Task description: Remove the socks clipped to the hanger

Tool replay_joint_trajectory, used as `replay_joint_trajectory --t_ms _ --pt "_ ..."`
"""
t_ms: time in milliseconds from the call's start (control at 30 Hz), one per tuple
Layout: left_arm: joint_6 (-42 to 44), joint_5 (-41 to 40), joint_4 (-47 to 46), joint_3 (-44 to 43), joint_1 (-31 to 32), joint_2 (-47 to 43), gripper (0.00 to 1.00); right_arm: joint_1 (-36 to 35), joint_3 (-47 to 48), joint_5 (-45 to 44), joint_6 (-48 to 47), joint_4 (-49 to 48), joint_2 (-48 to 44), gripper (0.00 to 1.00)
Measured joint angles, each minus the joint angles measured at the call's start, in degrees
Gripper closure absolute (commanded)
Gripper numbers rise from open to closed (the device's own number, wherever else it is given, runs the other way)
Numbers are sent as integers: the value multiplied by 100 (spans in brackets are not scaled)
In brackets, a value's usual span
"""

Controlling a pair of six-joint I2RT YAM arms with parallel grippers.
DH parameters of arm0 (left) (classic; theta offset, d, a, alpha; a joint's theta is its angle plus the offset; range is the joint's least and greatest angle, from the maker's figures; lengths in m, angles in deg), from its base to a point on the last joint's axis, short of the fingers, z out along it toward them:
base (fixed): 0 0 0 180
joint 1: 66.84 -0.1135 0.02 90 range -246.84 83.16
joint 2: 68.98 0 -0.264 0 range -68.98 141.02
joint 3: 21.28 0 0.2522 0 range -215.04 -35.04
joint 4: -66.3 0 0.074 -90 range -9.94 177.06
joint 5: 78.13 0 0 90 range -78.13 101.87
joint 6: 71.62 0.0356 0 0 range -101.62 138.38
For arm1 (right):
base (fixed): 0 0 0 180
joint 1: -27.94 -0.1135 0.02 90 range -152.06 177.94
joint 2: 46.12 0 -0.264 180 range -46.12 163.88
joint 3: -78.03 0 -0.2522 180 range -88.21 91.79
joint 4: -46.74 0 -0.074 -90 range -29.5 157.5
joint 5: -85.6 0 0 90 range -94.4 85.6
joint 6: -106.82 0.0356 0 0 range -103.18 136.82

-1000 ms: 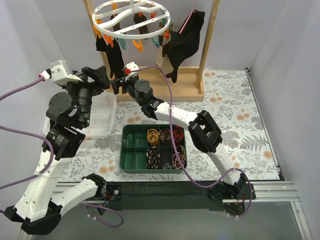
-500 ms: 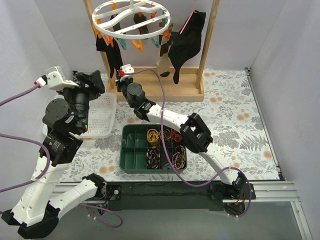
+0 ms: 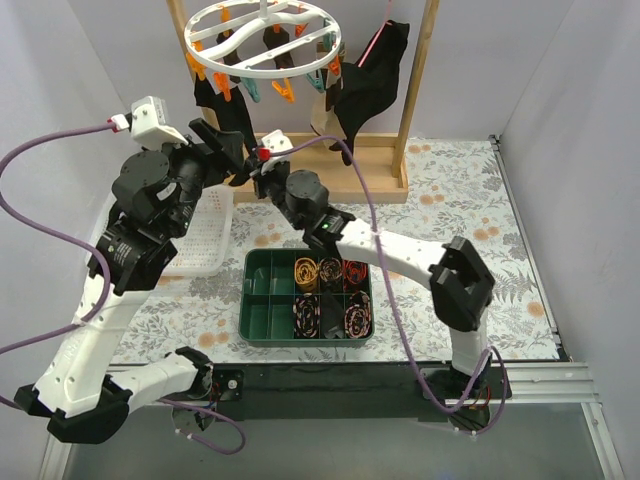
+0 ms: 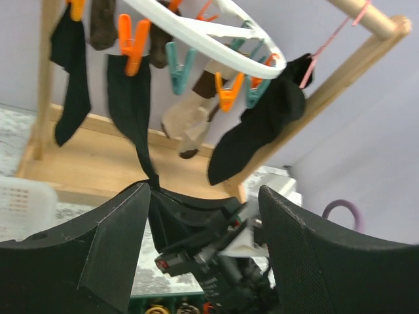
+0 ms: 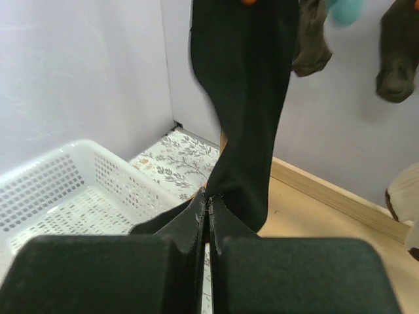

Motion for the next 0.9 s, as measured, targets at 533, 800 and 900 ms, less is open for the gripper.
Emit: replay_joint_trajectory --t_ms 533,800,900 --pt "-1366 1069 750 -1274 0 1036 36 57 -1987 623 22 1128 -2328 99" --pt "-1764 1217 841 -1305 -55 1364 39 275 -2199 907 24 1502 -2949 99" --pt "-1886 1434 776 -1281 -356 1440 45 376 -2293 1001 33 1547 -3093 99"
